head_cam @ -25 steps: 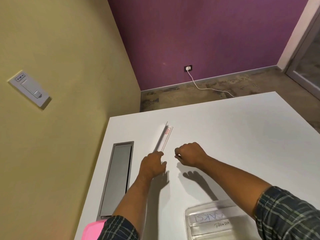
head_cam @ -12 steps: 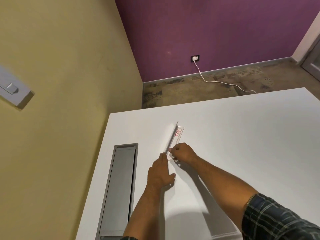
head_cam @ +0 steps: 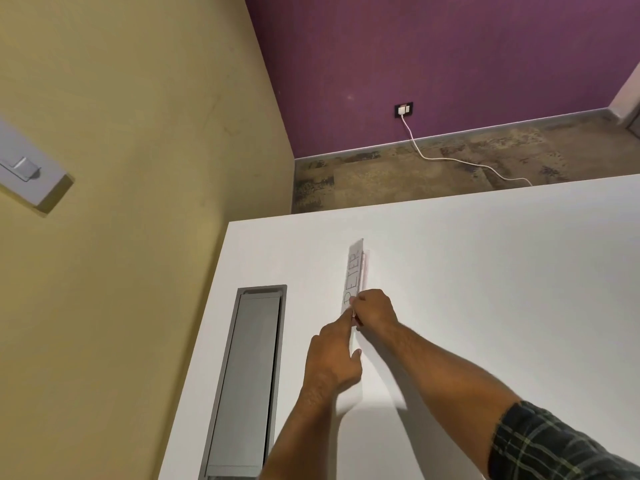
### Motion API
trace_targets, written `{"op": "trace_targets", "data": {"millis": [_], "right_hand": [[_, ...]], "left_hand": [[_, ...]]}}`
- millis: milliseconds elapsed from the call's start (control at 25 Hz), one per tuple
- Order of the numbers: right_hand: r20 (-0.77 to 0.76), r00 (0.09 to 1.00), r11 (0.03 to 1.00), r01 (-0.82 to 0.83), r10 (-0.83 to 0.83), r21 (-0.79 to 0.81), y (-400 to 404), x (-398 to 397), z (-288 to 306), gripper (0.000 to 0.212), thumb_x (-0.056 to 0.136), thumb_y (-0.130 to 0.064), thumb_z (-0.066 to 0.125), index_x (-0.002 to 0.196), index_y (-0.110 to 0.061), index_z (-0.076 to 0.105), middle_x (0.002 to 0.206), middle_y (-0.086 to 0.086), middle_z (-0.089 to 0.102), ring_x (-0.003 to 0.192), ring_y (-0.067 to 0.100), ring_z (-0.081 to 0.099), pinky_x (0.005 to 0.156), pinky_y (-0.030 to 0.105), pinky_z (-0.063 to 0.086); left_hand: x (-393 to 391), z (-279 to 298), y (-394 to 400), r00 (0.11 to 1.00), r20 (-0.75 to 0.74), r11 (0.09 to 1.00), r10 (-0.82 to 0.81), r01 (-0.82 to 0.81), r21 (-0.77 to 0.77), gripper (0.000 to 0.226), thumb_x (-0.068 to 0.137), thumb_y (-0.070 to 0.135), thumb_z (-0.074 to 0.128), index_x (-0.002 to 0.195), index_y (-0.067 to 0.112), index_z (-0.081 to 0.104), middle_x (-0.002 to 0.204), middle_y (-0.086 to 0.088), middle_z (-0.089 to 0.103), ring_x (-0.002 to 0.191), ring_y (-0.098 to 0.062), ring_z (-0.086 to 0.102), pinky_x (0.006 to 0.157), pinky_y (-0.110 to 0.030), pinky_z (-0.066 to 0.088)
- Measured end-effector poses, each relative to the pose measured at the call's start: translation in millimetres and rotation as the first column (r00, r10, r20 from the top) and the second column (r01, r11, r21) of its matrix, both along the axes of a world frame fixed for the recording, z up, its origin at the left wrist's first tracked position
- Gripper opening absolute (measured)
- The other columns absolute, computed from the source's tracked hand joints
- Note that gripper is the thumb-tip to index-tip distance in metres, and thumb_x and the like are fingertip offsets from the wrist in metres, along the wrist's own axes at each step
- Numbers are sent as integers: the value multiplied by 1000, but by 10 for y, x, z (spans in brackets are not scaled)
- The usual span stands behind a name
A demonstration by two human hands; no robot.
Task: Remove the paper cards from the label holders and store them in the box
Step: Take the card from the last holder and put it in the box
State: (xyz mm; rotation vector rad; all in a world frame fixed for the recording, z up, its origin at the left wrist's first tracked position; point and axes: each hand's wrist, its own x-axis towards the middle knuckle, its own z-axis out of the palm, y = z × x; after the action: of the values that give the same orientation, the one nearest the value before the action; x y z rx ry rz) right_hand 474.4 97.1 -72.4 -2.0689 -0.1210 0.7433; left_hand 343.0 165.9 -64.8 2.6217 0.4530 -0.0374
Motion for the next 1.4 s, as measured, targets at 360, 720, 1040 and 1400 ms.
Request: {"op": "trace_targets", "data": {"millis": [360, 720, 1040, 1400], "right_hand": [[10, 1000, 986, 1, -3, 164, -981, -273, 265, 28, 100, -10, 51, 86, 0, 74, 65, 5, 64, 50, 15, 54, 50, 21, 43], [-376, 924, 915, 205, -64, 347, -1973, -654, 597, 27, 102, -6, 47, 109, 2, 72, 76, 16, 59, 47, 14, 46, 50, 25, 41], [-543, 806, 946, -64, 237, 318, -3012, -778, 898, 37, 92, 7, 37, 102, -6, 70, 56, 1, 33, 44, 10, 25, 44, 20, 27], [-246, 827, 847, -530, 506, -38, -3748, -914, 1073, 52, 89, -65, 61, 90, -16, 78, 81, 3, 67, 71, 14, 58, 68, 28, 46]], "left_hand": [[-72, 399, -387, 994, -35, 985, -103, 107, 133, 96, 75, 26, 68, 157, 26, 18, 156, 6, 35, 141, -16, 37, 104, -34, 39], [-568, 738, -1095, 981, -188, 987, -49, 76, 139, 129, 68, 49, 83, 159, 19, -3, 168, -4, -3, 150, -26, 19, 112, -44, 36], [-777, 1108, -1358, 952, -113, 821, -284, 302, 484, 100, 70, 28, 83, 153, 21, 28, 160, 0, 30, 148, -23, 26, 110, -44, 29], [-964, 1071, -2079, 784, -430, 778, -449, 579, 243, 61, 67, 56, 79, 108, 20, 54, 97, -3, 67, 90, -26, 63, 65, -30, 39]]}}
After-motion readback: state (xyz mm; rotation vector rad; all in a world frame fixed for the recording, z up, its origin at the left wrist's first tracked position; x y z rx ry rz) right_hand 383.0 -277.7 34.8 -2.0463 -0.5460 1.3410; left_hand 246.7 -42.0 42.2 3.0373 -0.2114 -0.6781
